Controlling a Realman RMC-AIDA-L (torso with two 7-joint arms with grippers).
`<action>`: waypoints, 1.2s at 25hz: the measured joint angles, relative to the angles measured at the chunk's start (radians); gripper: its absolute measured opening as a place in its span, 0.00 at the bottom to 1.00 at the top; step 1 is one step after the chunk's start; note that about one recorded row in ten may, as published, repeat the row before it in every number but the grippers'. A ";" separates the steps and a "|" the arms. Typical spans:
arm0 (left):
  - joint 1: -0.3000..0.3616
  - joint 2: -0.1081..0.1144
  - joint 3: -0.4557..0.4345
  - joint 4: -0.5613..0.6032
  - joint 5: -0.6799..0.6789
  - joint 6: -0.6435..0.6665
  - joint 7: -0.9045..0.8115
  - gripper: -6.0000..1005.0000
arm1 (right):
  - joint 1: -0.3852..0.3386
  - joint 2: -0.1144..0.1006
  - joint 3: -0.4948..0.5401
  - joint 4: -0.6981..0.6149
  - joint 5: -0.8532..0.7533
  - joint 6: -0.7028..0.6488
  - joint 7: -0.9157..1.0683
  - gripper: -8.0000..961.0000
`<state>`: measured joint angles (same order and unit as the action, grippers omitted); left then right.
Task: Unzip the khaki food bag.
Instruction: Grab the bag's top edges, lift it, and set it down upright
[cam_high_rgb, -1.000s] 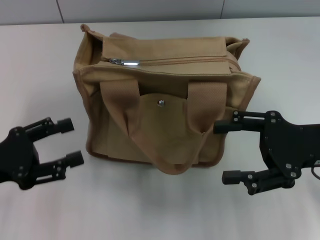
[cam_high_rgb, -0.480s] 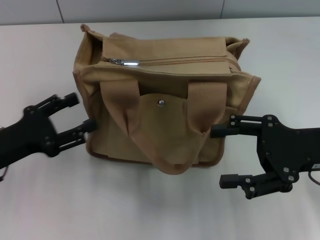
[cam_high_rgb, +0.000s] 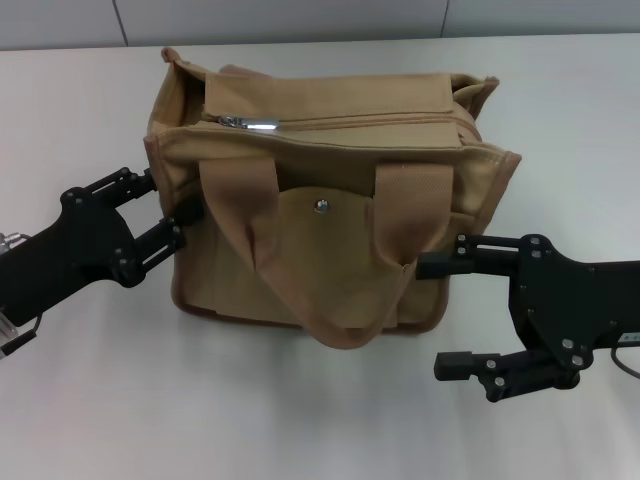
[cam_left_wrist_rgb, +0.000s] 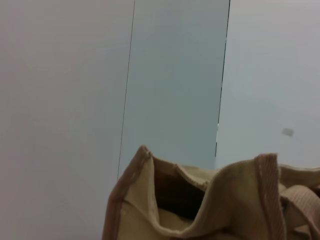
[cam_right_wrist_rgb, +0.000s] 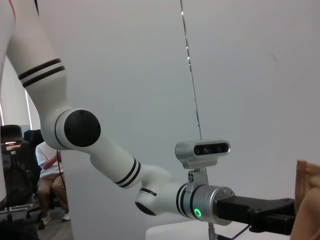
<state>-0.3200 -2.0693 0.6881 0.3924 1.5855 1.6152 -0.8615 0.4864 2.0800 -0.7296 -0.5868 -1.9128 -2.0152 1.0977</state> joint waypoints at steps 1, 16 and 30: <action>0.001 0.000 0.000 0.000 -0.001 0.003 0.001 0.71 | 0.000 0.000 0.000 0.000 0.000 0.000 0.000 0.88; 0.005 0.000 -0.009 -0.003 -0.052 0.000 0.004 0.17 | 0.002 0.000 0.000 0.018 0.000 0.019 -0.013 0.88; -0.082 0.005 -0.223 0.029 -0.207 0.059 0.003 0.07 | 0.002 -0.001 0.045 0.109 0.122 0.118 -0.051 0.88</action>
<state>-0.4024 -2.0641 0.4647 0.4215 1.3783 1.6737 -0.8588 0.4889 2.0791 -0.6851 -0.4777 -1.7907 -1.8969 1.0470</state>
